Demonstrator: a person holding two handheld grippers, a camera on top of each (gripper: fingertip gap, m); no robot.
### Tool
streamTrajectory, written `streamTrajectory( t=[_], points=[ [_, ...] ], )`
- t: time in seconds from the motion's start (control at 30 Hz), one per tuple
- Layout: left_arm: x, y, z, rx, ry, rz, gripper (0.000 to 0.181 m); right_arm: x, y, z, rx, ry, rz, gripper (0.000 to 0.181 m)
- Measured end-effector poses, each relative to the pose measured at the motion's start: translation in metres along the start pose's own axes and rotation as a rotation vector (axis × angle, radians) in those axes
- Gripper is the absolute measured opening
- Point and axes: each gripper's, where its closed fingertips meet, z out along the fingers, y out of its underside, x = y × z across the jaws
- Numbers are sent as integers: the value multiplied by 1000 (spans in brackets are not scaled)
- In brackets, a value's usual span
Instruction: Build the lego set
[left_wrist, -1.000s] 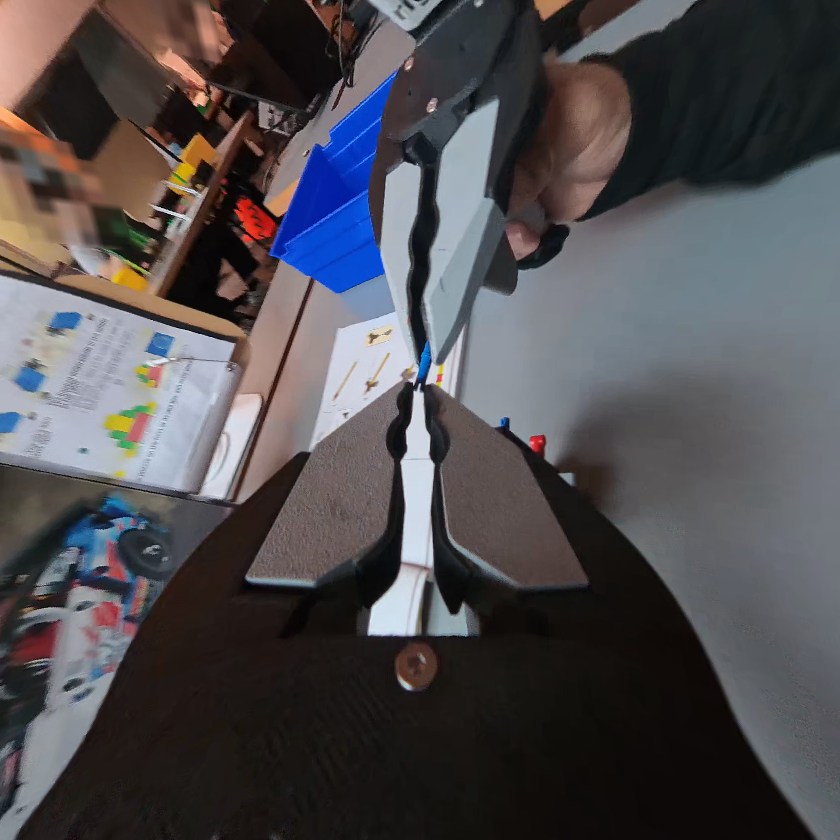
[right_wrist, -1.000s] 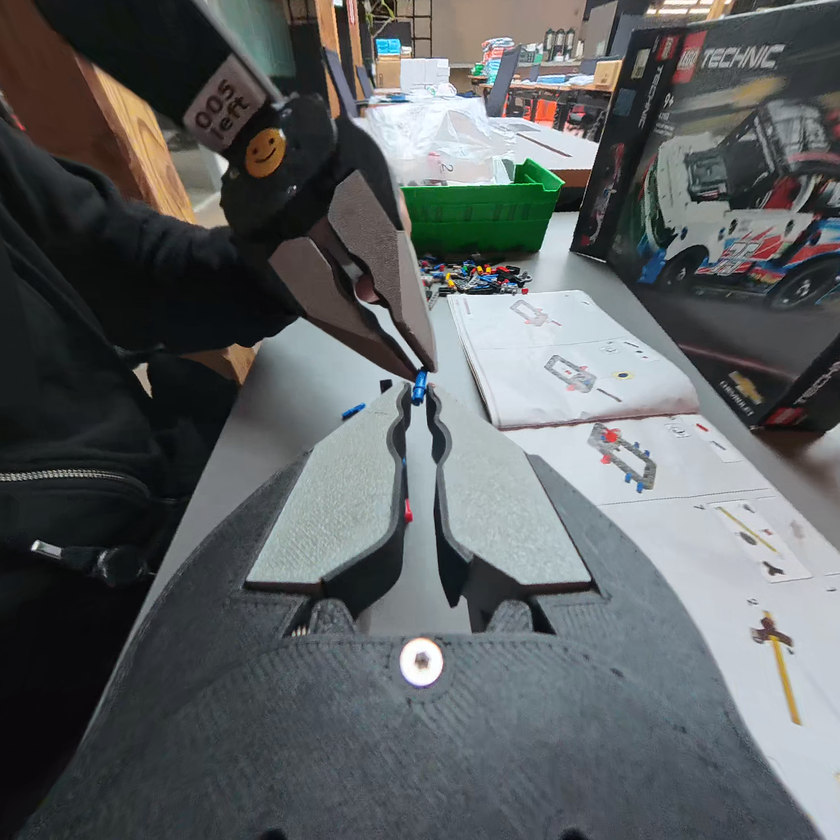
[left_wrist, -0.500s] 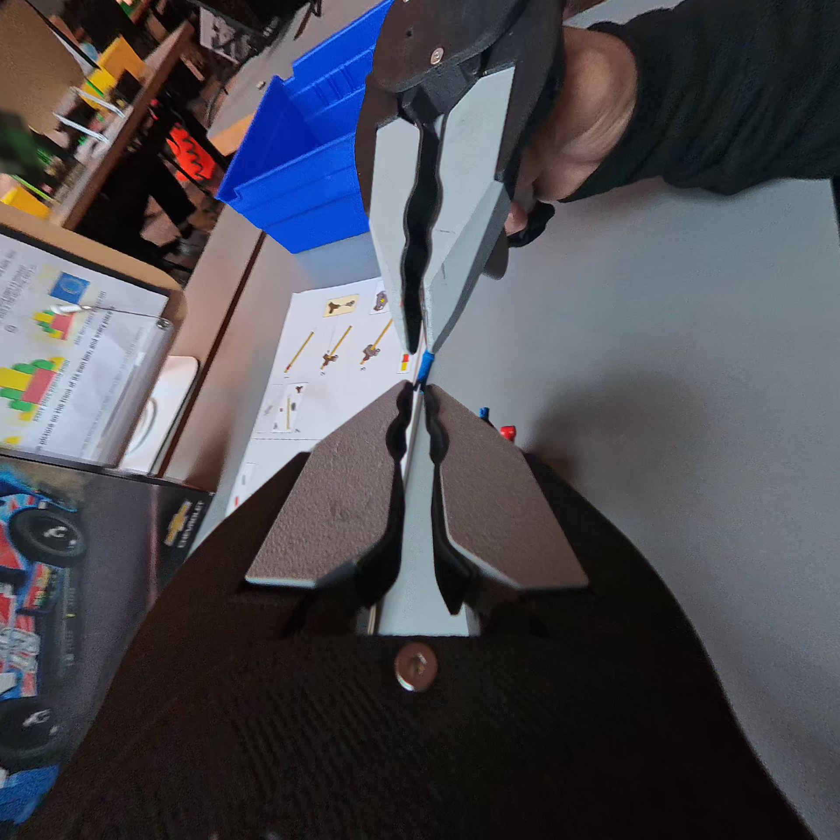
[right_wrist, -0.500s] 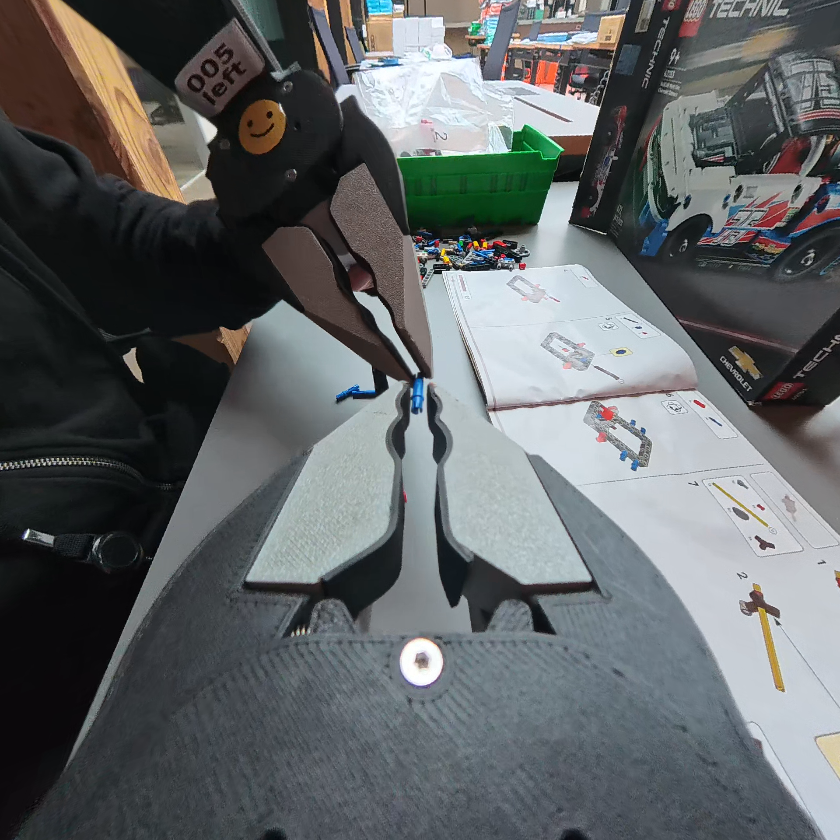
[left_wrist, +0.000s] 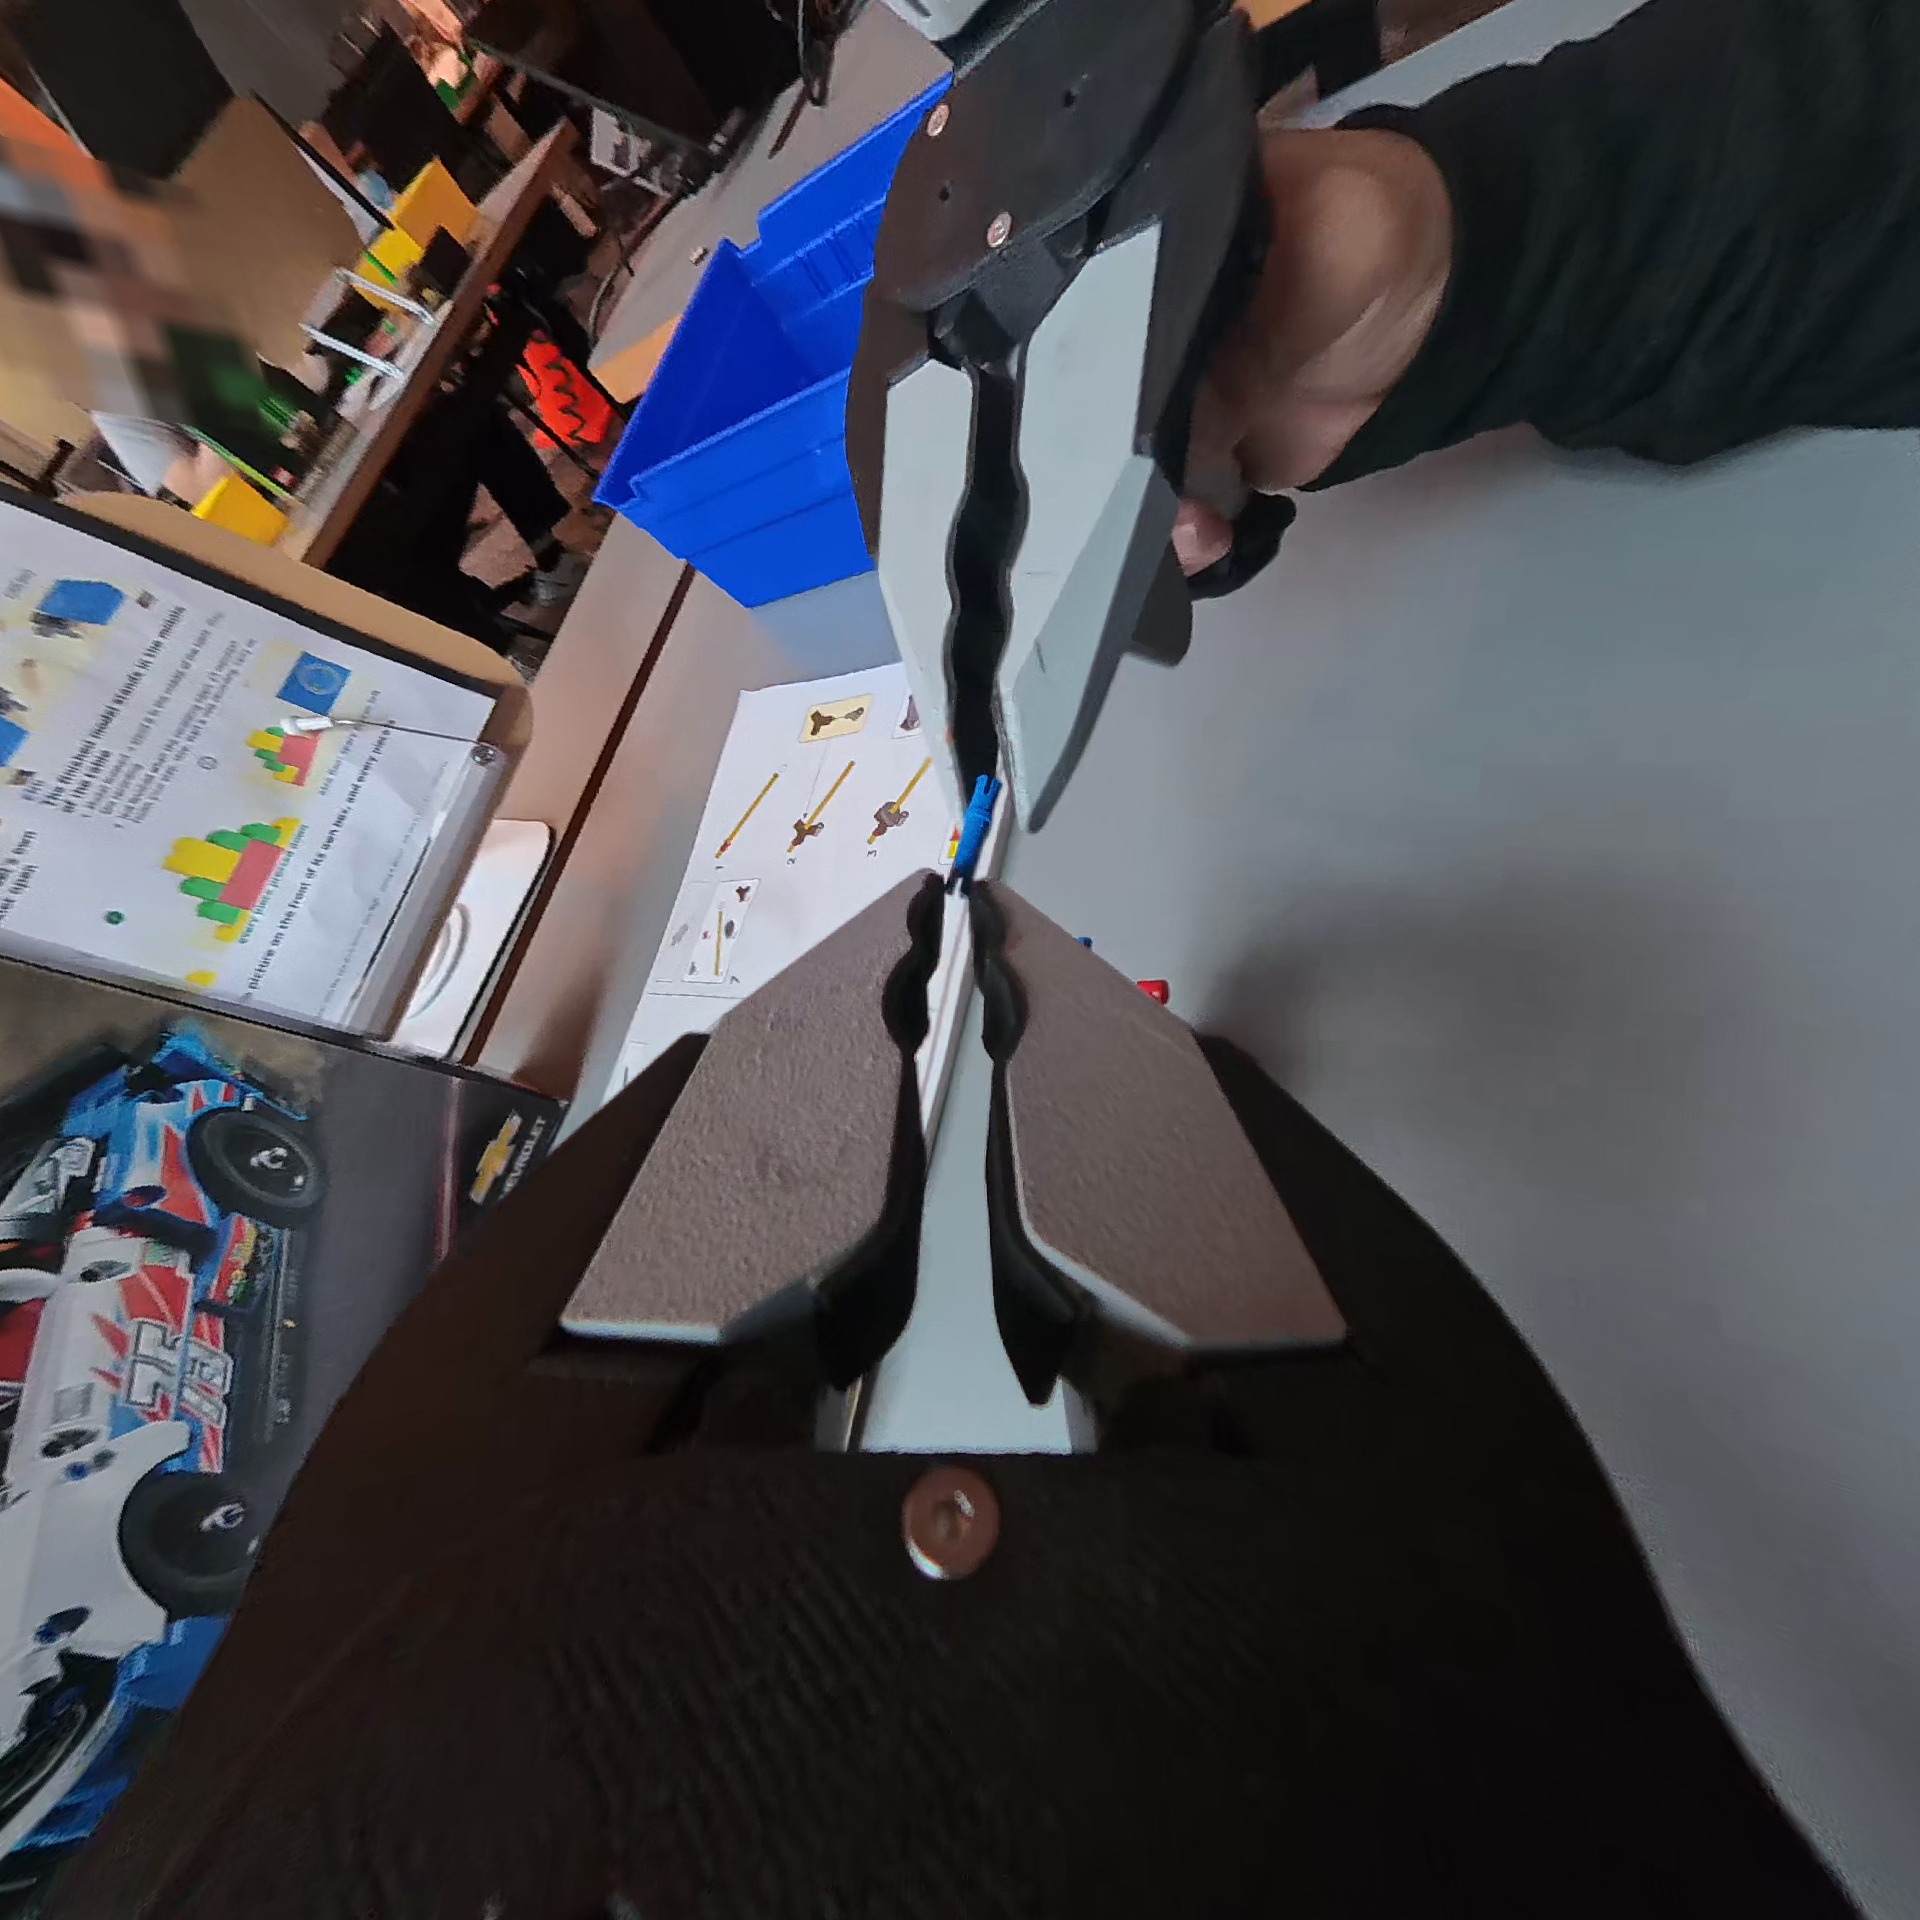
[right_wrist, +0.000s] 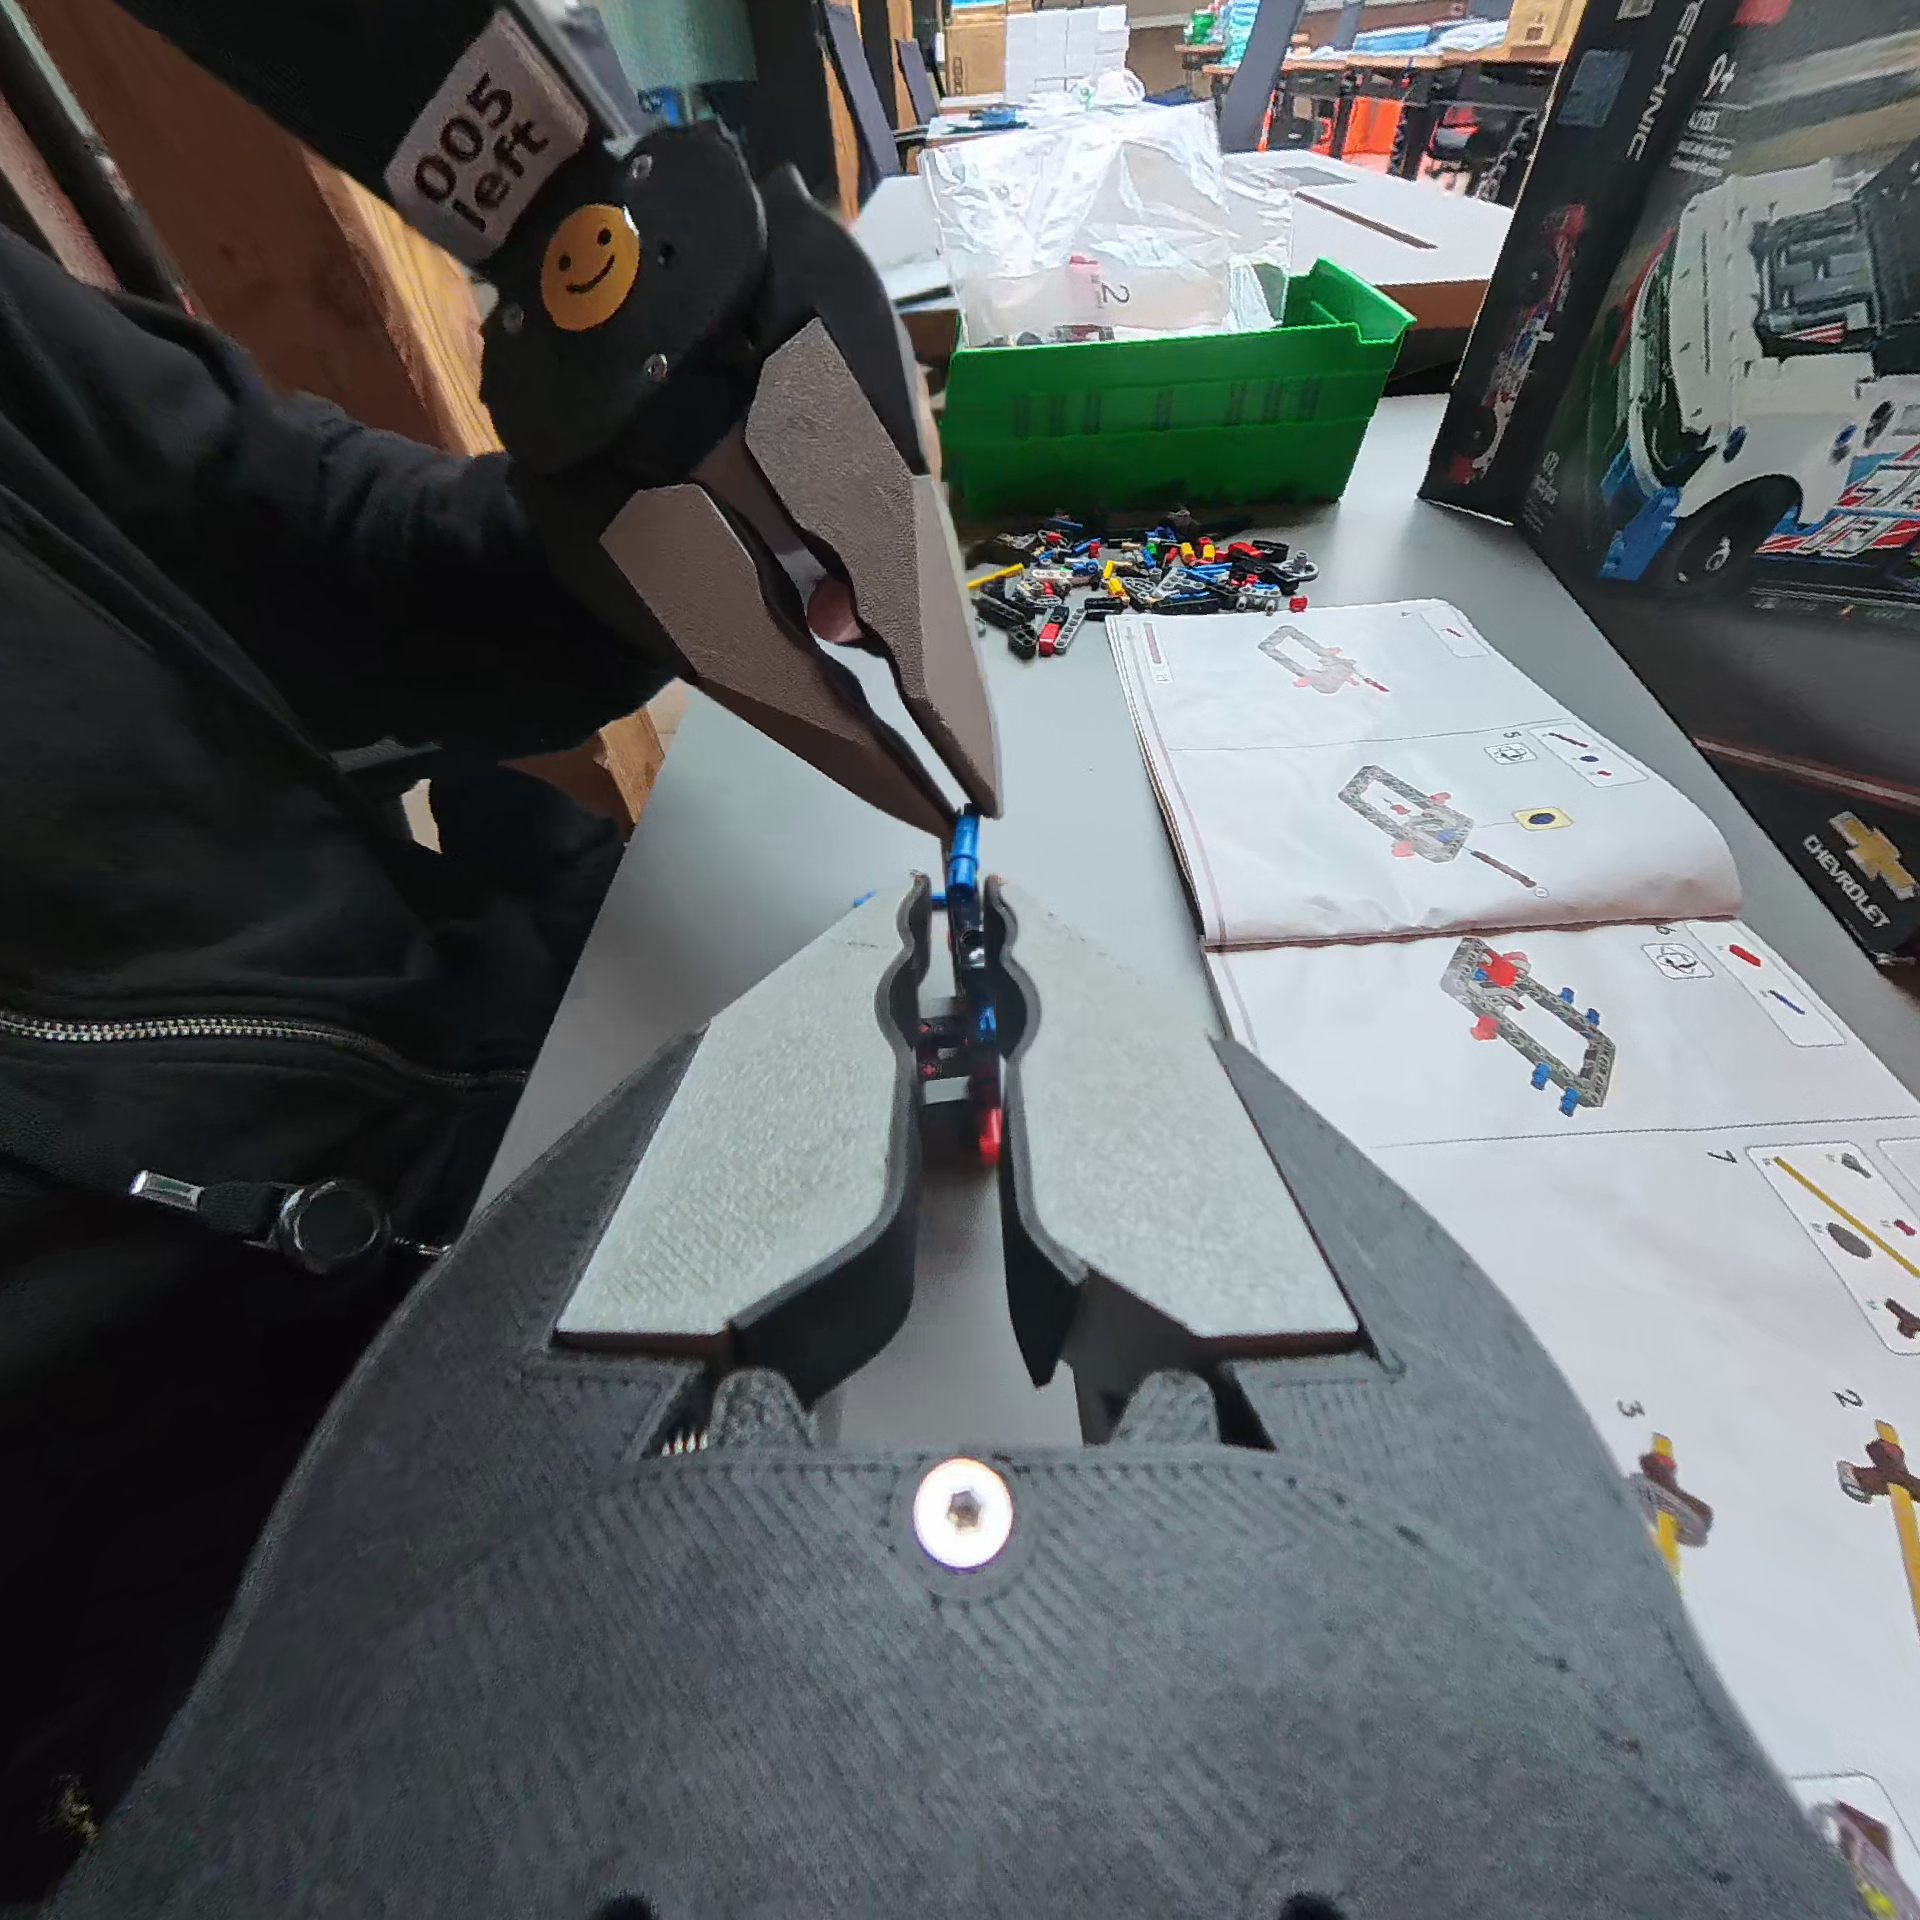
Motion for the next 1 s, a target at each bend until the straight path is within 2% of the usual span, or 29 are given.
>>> streamTrajectory(
  t=[0.33, 0.77, 1.0],
  points=[
    [-1, -2, -7, -11, -136, 80, 3, -6, -6, 1, 60, -84, 111, 5],
    [-9, -15, -11, -6, -379, 330, 3, -4, -19, -7, 177, -173, 247, 1],
    [-5, -15, -4, -36, -410, 408, 3, -2, -20, -8, 193, -174, 257, 1]
  ],
)
